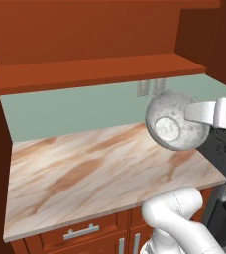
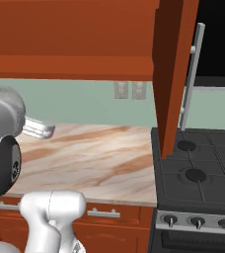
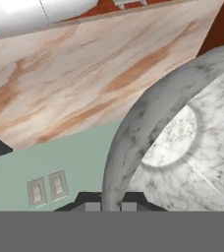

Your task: Take the smaller bowl and place it next to the appetizer plate on the dining counter , and place the larger bowl next to the plate with cooked food.

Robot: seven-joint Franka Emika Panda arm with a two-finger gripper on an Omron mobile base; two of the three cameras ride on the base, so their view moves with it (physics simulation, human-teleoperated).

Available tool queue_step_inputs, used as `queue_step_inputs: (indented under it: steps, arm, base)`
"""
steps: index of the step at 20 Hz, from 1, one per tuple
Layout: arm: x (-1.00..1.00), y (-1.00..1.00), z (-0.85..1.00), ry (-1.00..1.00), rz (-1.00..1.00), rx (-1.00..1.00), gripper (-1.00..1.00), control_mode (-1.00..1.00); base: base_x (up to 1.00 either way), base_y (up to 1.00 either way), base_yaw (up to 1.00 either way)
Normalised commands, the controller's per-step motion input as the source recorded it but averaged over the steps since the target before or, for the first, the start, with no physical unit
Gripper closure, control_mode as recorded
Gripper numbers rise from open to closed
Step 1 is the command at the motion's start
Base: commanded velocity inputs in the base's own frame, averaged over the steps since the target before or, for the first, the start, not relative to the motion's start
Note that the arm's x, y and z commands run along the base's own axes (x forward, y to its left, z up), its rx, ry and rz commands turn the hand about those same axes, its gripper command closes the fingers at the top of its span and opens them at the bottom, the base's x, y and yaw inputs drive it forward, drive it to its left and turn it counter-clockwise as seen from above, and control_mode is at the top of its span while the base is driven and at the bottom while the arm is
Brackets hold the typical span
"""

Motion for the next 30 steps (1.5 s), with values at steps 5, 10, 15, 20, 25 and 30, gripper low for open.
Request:
queue_step_inputs:
  steps: [5,10,15,20,25,30]
  arm:
    - [-0.64,-0.48,0.03,0.02,0.15,-0.14,1.0,-1.0]
    - [-0.01,-0.38,0.32,0.03,0.08,-0.06,1.0,-1.0]
    - [0.0,0.07,0.08,0.04,0.09,-0.07,1.0,1.0]
    - [0.0,0.0,0.0,0.0,0.0,0.0,1.0,1.0]
    - [0.0,0.0,0.0,0.0,0.0,0.0,1.0,1.0]
    - [0.0,0.0,0.0,0.0,0.0,0.0,1.0,1.0]
  base:
    - [0.0,0.0,0.0]
    - [0.0,0.0,0.0]
    - [-0.02,0.03,0.04]
    - [-0.63,0.26,0.2]
    - [-1.0,0.13,0.17]
    - [-1.0,0.0,0.11]
